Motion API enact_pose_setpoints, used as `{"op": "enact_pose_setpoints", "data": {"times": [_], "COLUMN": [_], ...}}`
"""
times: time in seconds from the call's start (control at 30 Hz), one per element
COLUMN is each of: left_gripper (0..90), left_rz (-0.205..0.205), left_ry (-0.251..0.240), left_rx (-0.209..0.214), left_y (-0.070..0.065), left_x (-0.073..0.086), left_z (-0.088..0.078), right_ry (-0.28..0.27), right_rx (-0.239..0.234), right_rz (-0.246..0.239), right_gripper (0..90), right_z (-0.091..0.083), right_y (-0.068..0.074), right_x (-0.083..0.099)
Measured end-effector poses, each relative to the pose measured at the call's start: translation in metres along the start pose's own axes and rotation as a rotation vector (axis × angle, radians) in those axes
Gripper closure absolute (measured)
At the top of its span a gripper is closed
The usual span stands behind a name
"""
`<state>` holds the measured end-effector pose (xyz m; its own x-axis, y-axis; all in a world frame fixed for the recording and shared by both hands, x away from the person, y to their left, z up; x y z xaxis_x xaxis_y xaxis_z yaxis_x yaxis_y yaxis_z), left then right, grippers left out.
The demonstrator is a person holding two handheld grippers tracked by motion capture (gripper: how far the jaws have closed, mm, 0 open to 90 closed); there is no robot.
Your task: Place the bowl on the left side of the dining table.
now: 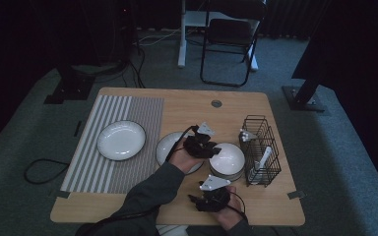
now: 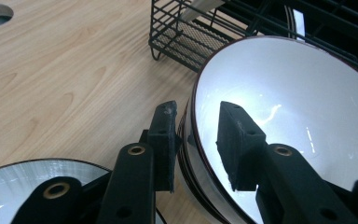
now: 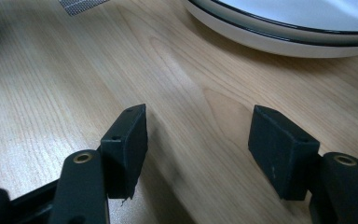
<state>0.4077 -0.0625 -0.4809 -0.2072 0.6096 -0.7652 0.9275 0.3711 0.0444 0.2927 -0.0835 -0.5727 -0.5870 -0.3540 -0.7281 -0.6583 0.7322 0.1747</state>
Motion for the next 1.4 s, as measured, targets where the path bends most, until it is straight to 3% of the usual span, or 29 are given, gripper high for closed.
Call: {"op": "enact_pose_setpoints", "data": {"times": [0.33, 0.57, 0.83, 1.13, 1.3, 1.4], "left_gripper": [75.8, 81.2, 83.2, 82.6, 82.7, 82.7], "left_rz": [-0.013, -0.013, -0.041, -0.091, -0.130, -0.128], "left_ry": [0.036, 0.059, 0.034, -0.001, -0.050, -0.067], "left_rx": [-0.006, -0.054, -0.072, -0.035, 0.005, 0.001], "left_y": [-0.002, -0.002, -0.002, 0.000, 0.001, 0.002], "left_x": [0.003, 0.000, -0.004, -0.004, -0.010, -0.014], "left_z": [0.007, 0.007, 0.007, 0.007, 0.001, -0.005], "right_ry": [0.001, -0.001, 0.000, 0.000, 0.000, 0.000], "right_rx": [0.000, 0.000, -0.001, -0.001, -0.001, -0.001], "right_rz": [0.001, -0.002, 0.003, 0.003, 0.002, 0.002], "right_gripper": [37.1, 37.1, 37.1, 37.1, 37.1, 37.1], "right_z": [0.000, 0.000, 0.000, 0.000, 0.000, 0.000], "right_y": [0.000, 0.000, 0.000, 0.000, 0.000, 0.000], "right_x": [0.000, 0.000, 0.000, 0.000, 0.000, 0.000]}}
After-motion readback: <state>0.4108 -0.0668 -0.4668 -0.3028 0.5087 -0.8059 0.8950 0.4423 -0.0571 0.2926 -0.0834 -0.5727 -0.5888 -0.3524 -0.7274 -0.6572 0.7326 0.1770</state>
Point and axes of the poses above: each handheld gripper's, and its own axes: z roughly forward along the jaws, x roughly out of its underside, y roughly to its left, the point moved 7 cm from there along z, roughly forward along the jaws, and after that the axes turned 14 degrees about z, right-handed, at the moved point
